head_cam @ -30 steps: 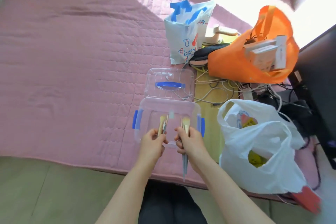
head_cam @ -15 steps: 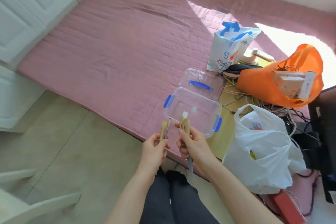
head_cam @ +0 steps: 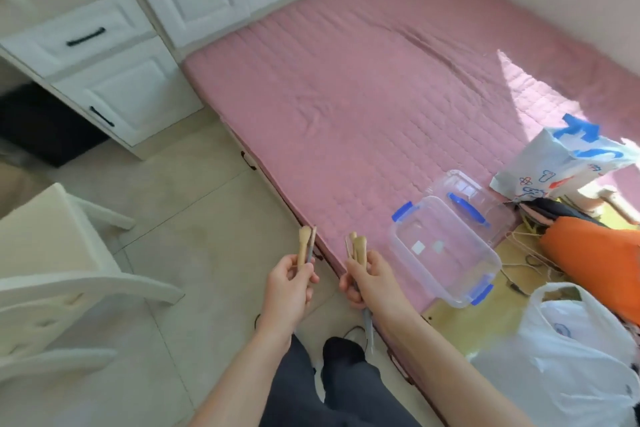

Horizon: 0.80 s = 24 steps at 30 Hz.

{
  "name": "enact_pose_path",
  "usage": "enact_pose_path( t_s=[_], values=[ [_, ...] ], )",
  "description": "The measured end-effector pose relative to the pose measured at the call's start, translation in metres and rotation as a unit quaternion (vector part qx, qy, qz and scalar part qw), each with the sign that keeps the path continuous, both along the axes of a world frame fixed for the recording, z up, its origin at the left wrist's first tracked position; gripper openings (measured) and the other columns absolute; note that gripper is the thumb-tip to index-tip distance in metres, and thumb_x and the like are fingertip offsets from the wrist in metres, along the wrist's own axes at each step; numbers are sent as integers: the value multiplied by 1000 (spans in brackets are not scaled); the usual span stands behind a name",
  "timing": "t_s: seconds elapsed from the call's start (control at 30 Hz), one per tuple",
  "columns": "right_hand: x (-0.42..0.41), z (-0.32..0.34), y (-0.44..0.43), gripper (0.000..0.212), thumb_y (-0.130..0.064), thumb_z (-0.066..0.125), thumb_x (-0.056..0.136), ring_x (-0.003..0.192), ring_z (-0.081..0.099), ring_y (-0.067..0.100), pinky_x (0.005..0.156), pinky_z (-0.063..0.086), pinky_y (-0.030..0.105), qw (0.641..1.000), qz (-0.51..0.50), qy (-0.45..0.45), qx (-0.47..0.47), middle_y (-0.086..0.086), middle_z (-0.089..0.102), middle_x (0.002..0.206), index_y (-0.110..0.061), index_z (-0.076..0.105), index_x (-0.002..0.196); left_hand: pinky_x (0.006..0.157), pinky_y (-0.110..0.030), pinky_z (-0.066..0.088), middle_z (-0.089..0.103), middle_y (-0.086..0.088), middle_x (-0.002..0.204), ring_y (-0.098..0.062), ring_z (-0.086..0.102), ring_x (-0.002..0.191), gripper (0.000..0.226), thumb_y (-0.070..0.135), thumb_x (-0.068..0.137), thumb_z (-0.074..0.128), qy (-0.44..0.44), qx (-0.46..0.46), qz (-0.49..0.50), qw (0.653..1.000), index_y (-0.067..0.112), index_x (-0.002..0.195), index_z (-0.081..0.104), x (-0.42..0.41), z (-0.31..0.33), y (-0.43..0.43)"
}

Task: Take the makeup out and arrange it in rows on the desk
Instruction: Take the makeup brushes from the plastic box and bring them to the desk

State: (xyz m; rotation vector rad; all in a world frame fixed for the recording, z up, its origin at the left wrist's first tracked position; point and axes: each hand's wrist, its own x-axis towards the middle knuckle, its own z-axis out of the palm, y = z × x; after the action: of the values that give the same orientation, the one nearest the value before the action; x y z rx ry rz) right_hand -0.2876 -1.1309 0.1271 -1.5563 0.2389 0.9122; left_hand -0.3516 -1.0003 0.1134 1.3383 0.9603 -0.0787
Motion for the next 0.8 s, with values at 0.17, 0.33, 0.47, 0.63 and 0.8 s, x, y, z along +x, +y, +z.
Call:
enact_pose_path(
  t_s=[0.17,0.33,0.47,0.63,0.8],
  values=[
    [-6,4,60,4,-11,44,98,43,36,14,40,31,21,997,76,-22,-5,12,56,66,-8,42,96,44,-20,33,55,3,64,-10,39,49,12,12,93,53,0,-10,49,999,13,96,64,-26,0,47],
    [-15,4,129,9,-10,43,98,44,39,13,41,31,22,992,120,-42,-17,6,58,62,-3,47,99,47,-23,36,55,5,66,-12,43,52,10,19,94,56,5,11,98,995,16,92,64,-50,2,110],
    [-23,-1,188,11,-16,45,98,46,47,11,42,37,21,988,144,-50,-29,3,63,65,-7,51,95,48,-23,39,53,3,68,-13,46,55,11,22,93,56,9,36,121,992,15,90,63,-69,5,167],
    [-37,-6,258,11,-20,49,97,53,53,10,49,43,23,981,181,-61,-44,1,63,73,-12,57,96,48,-22,41,54,1,69,-14,47,55,10,23,94,56,12,47,160,986,16,91,63,-89,6,228],
    [-42,-1,314,12,-21,49,97,52,53,7,51,45,21,970,225,-78,-47,0,63,71,-14,58,96,50,-20,44,56,2,70,-11,50,55,9,26,94,56,8,52,188,981,20,93,63,-93,7,272]
  ],
)
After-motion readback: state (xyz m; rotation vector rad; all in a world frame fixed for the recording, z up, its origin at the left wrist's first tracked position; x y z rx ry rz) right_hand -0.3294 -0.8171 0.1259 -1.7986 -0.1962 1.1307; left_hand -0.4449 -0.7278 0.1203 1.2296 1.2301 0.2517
